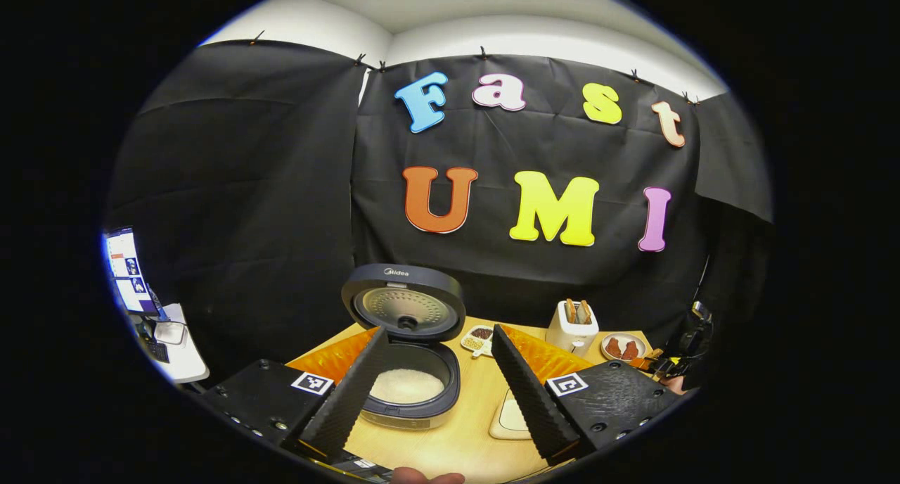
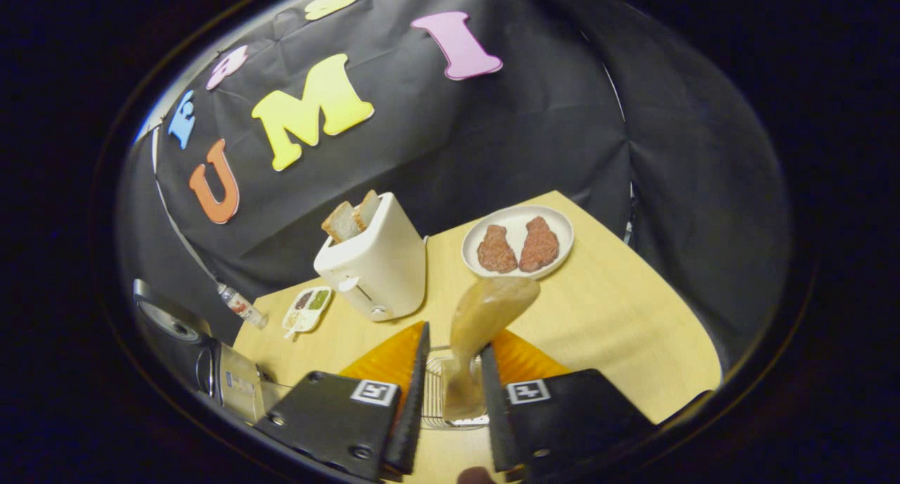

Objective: Close the left gripper, press the button to open the rice cooker; take a wooden spoon from the chopstick holder with the right hand, scoop a spoonful of rice and pour it into the rice cooker, then put the wooden spoon back into the chopstick holder.

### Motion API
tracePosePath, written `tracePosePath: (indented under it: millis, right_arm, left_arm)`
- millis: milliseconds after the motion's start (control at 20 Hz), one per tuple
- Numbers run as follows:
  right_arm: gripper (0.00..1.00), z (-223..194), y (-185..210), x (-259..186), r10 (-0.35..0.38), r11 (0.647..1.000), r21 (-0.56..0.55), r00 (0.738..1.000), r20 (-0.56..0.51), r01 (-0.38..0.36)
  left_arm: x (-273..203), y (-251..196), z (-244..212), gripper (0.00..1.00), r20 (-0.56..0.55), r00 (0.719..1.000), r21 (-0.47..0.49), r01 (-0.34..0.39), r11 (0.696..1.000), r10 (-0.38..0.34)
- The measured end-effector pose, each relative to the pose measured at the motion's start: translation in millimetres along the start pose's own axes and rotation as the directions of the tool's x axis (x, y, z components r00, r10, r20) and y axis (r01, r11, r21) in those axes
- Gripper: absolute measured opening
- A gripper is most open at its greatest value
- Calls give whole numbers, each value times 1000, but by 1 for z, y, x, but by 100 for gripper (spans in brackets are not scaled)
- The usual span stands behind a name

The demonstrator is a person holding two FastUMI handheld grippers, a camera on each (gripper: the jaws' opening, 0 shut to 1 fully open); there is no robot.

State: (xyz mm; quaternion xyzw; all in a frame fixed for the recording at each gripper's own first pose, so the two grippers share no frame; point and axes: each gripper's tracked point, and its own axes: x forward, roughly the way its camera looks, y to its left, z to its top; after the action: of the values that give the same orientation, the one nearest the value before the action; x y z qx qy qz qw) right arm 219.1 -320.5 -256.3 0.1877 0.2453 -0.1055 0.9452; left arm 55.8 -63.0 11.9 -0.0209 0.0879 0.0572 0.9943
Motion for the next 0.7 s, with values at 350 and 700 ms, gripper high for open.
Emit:
tracePosePath:
  millis: [350, 700]
  right_arm:
    - [90, 76, -11, -76, -59, 996, -47, 975, 216, 70]
    - [100, 143, 17, -179, -20, 970, -212, 902, 430, 122]
  left_arm:
    - [30, 22, 31, 95, 47, 999, 13, 12, 1000, -12]
    - [89, 39, 62, 95, 63, 997, 2, 36, 999, -36]
